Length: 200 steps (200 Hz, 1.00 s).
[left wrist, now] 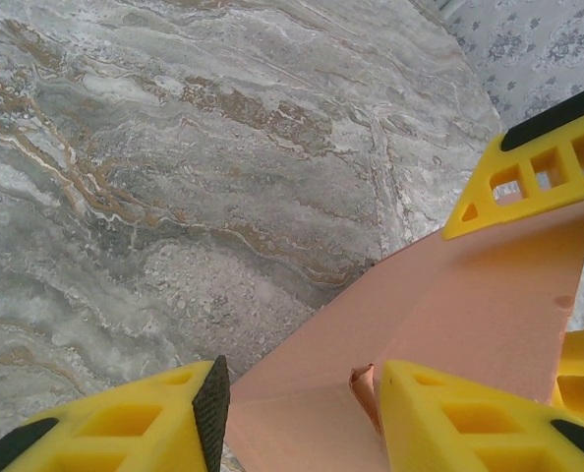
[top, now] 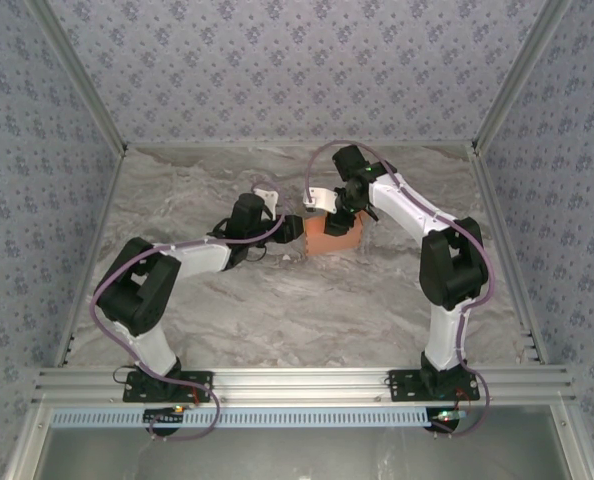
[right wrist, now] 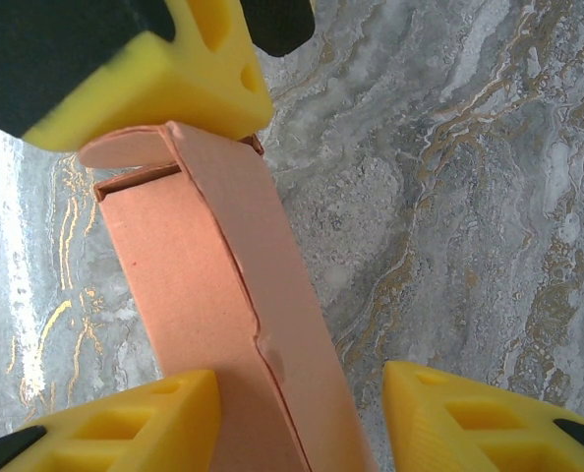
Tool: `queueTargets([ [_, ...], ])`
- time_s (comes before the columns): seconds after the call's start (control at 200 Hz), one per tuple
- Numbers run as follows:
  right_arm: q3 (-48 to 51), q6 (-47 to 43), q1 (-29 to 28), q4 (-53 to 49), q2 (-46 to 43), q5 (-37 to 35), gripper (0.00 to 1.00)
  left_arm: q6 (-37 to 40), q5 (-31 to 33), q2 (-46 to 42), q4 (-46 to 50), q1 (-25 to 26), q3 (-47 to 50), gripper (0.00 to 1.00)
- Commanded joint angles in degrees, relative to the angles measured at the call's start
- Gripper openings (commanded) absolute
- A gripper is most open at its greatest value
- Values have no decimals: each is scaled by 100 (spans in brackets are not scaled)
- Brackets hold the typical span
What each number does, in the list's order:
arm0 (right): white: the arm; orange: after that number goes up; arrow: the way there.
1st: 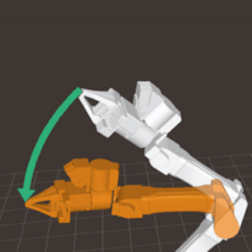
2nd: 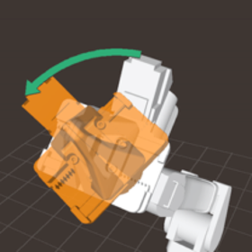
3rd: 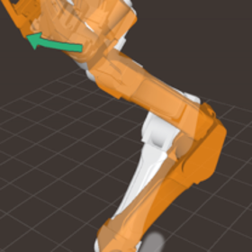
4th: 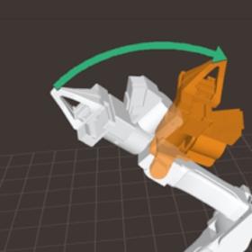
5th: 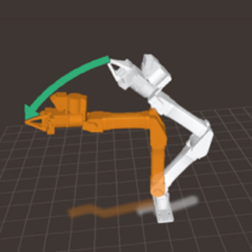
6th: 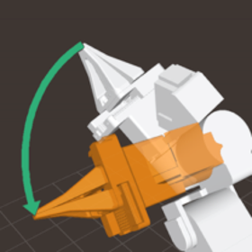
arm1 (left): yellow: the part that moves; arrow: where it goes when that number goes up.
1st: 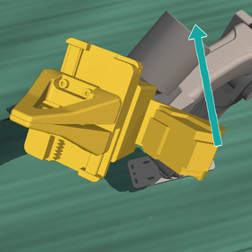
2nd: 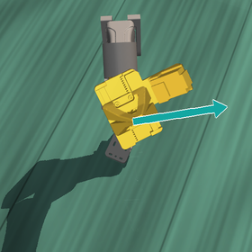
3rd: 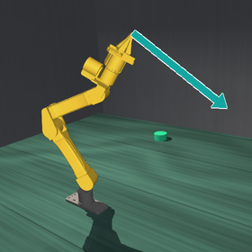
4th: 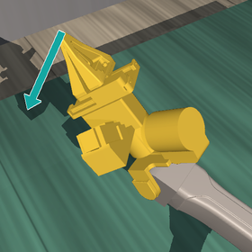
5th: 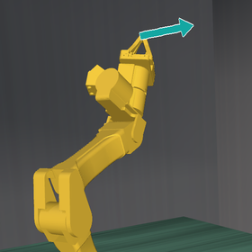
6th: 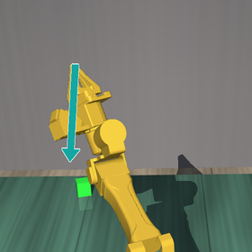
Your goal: Fold the paper box
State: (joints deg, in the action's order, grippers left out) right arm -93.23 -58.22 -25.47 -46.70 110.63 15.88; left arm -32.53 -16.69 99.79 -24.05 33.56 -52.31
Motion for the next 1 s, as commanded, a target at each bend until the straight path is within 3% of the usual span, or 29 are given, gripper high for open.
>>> queueTargets([
  [0.0, 262, 41, -30, -55, 212, -52, 51, -249, -282, -164, -188, 160, 33, 47],
  [0.45, 297, -16, -36, -76, 205, -24, 53, -735, -620, -136, -354, 160, -101, 48],
  [0.994, 508, -143, -39, 152, 64, -58, 52, 242, -244, -229, 20, 169, 379, 46],
])
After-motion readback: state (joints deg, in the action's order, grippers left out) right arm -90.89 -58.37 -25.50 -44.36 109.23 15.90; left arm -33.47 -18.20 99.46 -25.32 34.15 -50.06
